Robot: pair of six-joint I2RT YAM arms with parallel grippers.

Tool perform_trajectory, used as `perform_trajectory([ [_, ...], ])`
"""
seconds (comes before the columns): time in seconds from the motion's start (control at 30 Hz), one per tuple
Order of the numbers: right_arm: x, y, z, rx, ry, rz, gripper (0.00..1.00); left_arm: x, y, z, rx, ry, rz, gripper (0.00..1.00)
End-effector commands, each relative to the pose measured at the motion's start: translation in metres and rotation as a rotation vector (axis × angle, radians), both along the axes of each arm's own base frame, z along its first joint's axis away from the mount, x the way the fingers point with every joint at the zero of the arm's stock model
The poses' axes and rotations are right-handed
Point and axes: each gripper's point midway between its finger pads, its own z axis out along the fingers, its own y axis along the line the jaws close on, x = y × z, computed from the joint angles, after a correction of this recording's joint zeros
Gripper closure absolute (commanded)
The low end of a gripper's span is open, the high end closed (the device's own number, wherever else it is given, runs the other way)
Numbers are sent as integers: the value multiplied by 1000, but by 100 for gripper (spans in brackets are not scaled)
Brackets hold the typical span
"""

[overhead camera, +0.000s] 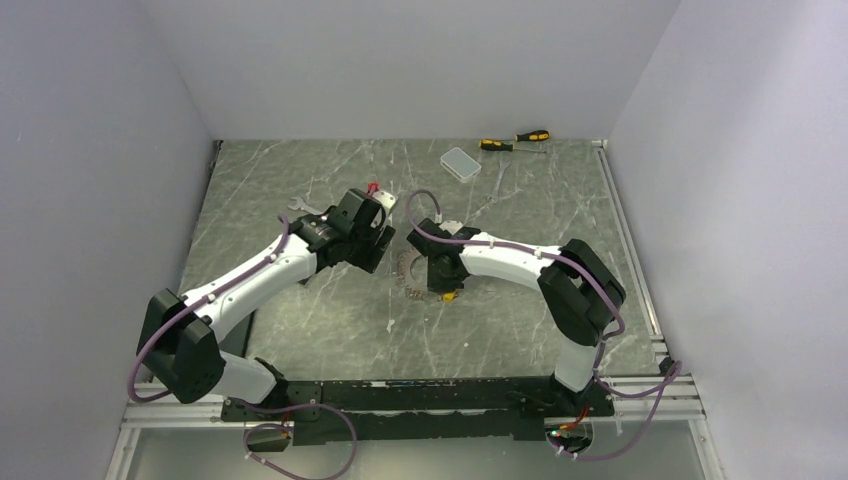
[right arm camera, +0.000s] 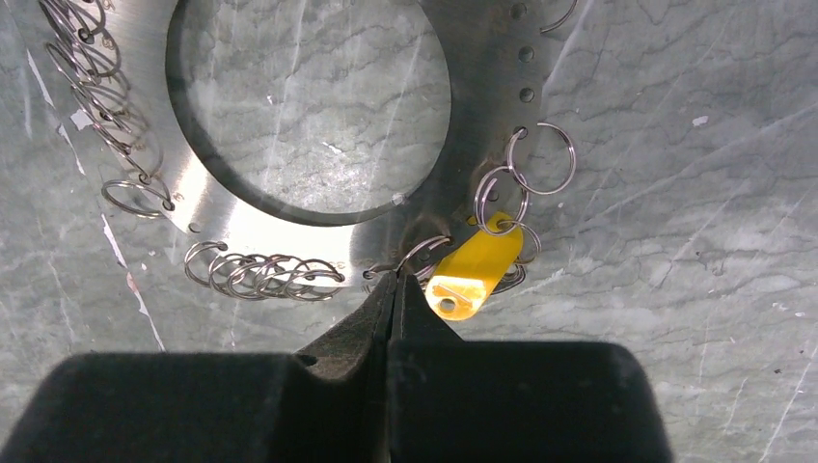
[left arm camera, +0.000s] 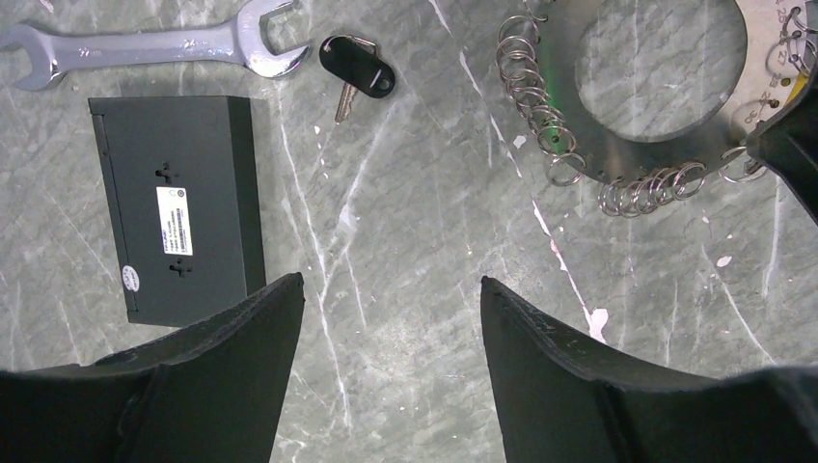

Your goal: Put the keys on the keyring

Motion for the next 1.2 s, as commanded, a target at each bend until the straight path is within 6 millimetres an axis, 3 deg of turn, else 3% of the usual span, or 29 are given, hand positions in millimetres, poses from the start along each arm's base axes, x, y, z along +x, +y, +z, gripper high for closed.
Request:
perform_trajectory([
  [0.0, 6, -5, 15, -20, -44, -24, 100, 3, -2, 20, -25, -55, -7, 28],
  [0.13, 7, -9, 20, -36, -62, -26, 100, 3, -2, 20, -26, -55, -5, 28],
  [0.17, 7, -9, 21, -35, -65, -25, 96, 3, -2, 20, -27, -54, -7, 28],
  [0.27, 7, -8, 25, -24, -78, -23, 67, 3, -3, 20, -29, -54, -9, 28],
  [0.37, 8, -9, 27, -23, -89, -26, 58, 3, -3, 19, -28, -52, -9, 28],
  [0.53, 12, -10, 26, -43, -96, -32, 57, 3, -3, 19, -30, -50, -10, 28],
  [1.17, 18, -7, 10, -72, -89, -20, 70, 1, -3, 20, -28, -52, -11, 28],
])
